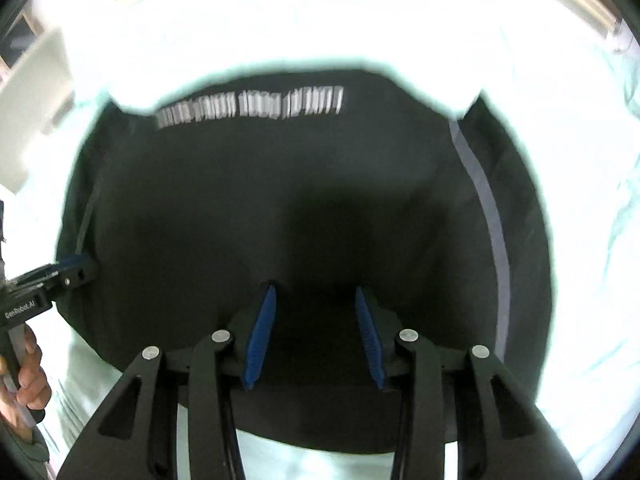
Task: Fold large clothes
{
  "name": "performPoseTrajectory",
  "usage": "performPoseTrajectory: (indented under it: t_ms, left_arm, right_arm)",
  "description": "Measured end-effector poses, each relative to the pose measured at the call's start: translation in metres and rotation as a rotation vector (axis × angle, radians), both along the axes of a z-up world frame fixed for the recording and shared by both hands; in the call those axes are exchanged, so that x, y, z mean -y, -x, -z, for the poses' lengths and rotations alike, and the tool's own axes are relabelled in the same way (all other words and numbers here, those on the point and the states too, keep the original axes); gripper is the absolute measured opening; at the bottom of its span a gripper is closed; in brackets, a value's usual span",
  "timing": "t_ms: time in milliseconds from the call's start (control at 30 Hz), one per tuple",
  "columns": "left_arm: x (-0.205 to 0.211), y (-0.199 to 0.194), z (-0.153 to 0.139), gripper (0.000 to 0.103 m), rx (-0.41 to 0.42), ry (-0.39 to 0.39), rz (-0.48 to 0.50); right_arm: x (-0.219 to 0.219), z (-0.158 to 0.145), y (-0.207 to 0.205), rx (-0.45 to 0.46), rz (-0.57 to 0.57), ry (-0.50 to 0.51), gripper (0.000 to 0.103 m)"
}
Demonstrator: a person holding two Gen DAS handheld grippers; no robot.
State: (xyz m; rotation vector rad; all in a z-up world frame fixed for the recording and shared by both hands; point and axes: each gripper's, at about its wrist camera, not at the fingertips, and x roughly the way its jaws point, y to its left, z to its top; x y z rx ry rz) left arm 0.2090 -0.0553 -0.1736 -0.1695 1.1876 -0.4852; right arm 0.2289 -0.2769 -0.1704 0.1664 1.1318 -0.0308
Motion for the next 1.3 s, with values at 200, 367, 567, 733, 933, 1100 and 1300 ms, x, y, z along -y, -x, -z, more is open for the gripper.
performPoseTrajectory:
  t_ms: [200,367,567,733,933,1100,1300]
  left_arm:
    - [0.000,-0.064,-0.022,0.046,0.062,0.009,-0.090]
    - [0.003,-0.099,0.047,0.045,-0.113,-0.095,-0.134]
    - [0.006,-0.094,0.041,0.045,-0.070,-0.095,-0.112]
    - [-0.015,-0.080,0.017,0.046,-0.021,-0.038,-0.116]
    - [-0.051,-0.061,-0.015,0.046,0.029,-0.012,-0.156]
    - [-0.080,-0.060,-0.017,0.053,0.002,0.036,-0.178]
    - [-0.111,-0.062,0.011,0.056,-0.111,0.137,-0.210]
  right_arm:
    - [0.043,-0.017,-0.063,0.041,0.122,-0.005,0.043]
    - [0.055,0.055,-0.102,-0.150,0.150,-0.068,0.044]
    - [0.053,0.057,-0.102,-0.122,0.120,-0.050,0.044]
    - [0.070,0.032,-0.078,-0.069,0.134,-0.098,0.046]
    - [0.084,0.001,-0.038,-0.009,0.143,-0.026,0.055]
    - [0.091,-0.002,-0.009,-0.019,0.129,0.005,0.072]
    - [0.124,0.016,0.009,-0.062,0.145,-0.006,0.072]
